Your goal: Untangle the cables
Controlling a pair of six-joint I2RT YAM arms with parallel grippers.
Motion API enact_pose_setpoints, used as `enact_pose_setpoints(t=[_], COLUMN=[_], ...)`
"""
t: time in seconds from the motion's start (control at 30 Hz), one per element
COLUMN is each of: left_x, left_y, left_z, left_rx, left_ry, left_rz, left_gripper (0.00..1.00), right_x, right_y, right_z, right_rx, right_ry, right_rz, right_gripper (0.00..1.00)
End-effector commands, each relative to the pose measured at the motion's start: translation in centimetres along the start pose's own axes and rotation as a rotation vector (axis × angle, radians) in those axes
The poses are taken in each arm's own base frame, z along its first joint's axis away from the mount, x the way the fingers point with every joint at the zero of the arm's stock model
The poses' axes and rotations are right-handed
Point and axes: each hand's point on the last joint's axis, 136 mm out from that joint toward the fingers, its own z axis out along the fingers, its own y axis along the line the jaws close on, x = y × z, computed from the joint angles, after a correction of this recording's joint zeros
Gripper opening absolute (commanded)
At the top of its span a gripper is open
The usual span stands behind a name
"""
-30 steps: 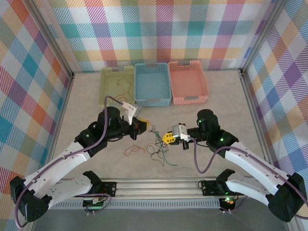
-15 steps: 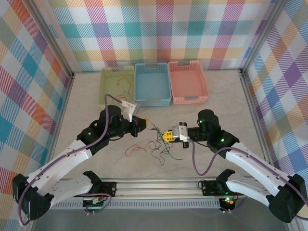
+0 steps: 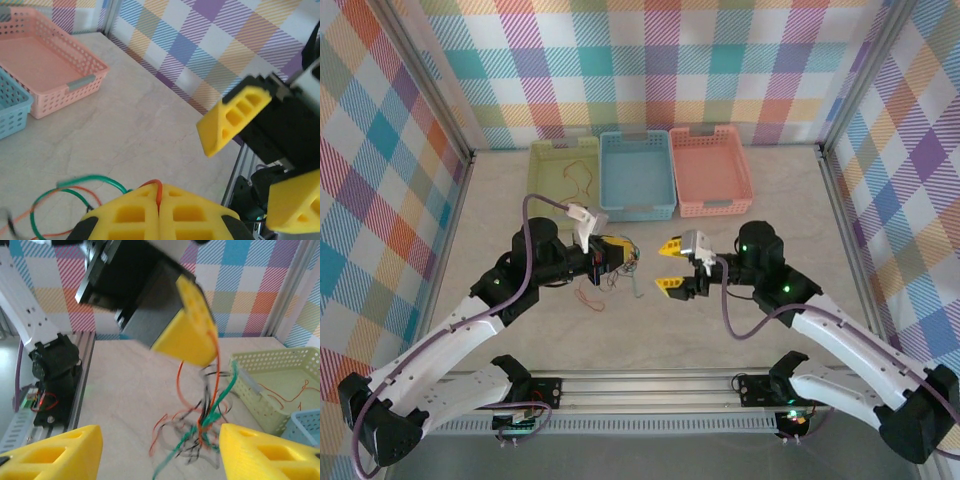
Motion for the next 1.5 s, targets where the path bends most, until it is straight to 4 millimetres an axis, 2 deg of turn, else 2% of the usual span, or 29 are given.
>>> enact_pose_setpoints(t=[0.0,0.27,0.5,0.67,0.83,1.3,1.47], left_x=[-2.2,-1.9,-1.2,-1.1,-1.4,-1.1,-0.9], left_y=[-1.9,-2.5,-2.5,-2.9,-3.0,-3.1,-2.7], left_z=[-0.6,-1.0,-1.3,-1.2,-0.3,0.8,1.1], left_rx=[0.075,0.1,0.101,0.129,0.146,0.187,0.179], left_ry=[-0.045,-0.027,-0.015,-0.03,-0.008,0.017,0.024], left_rz=[0.087,0.121,0.151,0.264,0.361,0.459,0.48], left_gripper=[0.0,0.0,0.0,0.0,0.0,0.0,0.0], right_x=[-1.4,-1.7,-1.6,-1.7,-1.5,1.2,2.0], right_y=[-0.2,-4.1,-5.8,-6.3,-5.8,-5.8,-5.1], right_z=[0.6,2.4,2.4,2.4,2.8,3.3,3.5], right_rx=[-0.027,0.008,0.01,-0.02,-0.078,-0.053,-0.094], right_ry=[-0.001,0.054,0.058,0.039,0.03,0.114,0.131], right_rz=[0.103,0.327,0.509,0.615,0.682,0.833,0.905], right_gripper=[0.62,0.55,0.52,0.51,0.51,0.51,0.5])
